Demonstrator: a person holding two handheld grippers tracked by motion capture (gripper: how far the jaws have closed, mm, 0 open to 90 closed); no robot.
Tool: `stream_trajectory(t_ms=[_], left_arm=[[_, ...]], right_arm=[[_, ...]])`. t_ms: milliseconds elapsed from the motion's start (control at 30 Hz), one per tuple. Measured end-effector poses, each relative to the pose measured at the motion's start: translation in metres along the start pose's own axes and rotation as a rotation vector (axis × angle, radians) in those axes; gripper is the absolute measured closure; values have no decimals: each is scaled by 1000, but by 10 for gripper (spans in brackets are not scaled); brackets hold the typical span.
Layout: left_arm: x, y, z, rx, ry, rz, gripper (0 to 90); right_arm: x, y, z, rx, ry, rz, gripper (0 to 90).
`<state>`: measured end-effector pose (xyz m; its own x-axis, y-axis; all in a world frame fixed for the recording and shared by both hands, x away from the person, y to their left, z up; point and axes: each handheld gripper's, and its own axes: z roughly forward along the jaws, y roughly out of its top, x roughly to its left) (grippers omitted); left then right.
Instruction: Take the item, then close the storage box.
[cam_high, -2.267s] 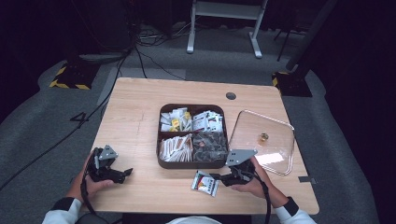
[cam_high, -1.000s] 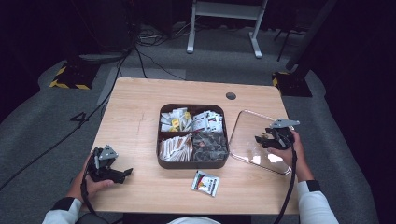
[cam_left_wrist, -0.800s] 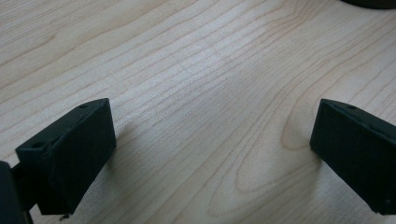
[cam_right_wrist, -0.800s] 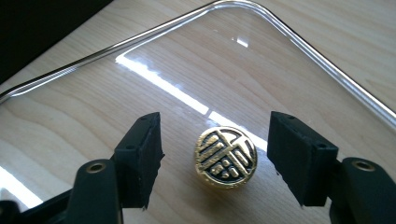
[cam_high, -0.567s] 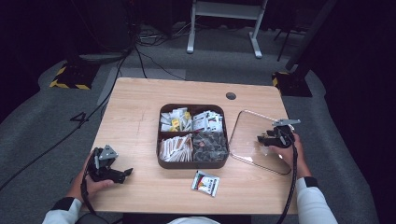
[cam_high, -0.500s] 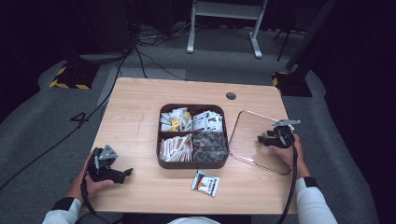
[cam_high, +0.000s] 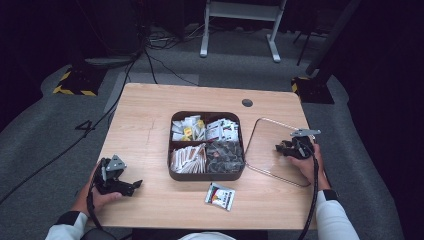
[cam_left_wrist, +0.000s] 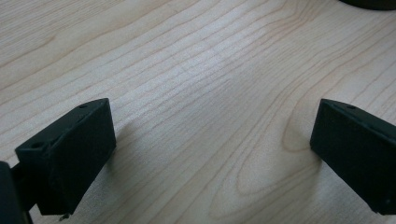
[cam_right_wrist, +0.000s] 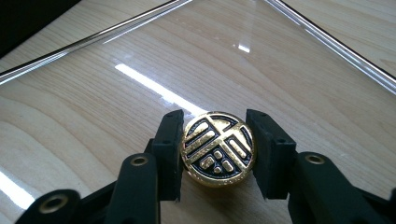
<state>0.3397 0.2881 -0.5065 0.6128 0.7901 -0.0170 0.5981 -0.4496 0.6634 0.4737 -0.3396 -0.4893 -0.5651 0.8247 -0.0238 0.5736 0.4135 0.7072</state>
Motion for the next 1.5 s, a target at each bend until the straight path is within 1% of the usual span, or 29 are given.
stream_trajectory(t_ms=[133,433,600,733,800,900,967,1067,1367,1500], left_arm=[[0,0,0,2,-3,1,4],[0,0,0,0,0,0,4],[0,0,0,2,-1,0,5],[0,0,0,1,0,0,5],[0,0,0,2,-3,0,4],[0,0,0,1,-5,-3,5],[0,0,0,1,-5,-3,5],[0,0,0,1,-4,-3,5],[0,0,1,1,-6,-4,4],[0,0,1,-1,-4,-5,5]], right_arm=[[-1,-1,0,-8,8,1,595],[-3,-1,1,-19,-2,12,596],[-4,0,0,-23,0,15,597],[-6,1,-5,-38,1,17,597],[-6,2,-9,-47,-10,13,597],[-9,6,-14,-72,-8,27,597],[-11,10,-19,-89,-16,21,597],[-11,14,-23,-100,-20,20,597],[-9,25,-30,-125,-20,4,597],[-6,28,-33,-133,-14,-3,597]])
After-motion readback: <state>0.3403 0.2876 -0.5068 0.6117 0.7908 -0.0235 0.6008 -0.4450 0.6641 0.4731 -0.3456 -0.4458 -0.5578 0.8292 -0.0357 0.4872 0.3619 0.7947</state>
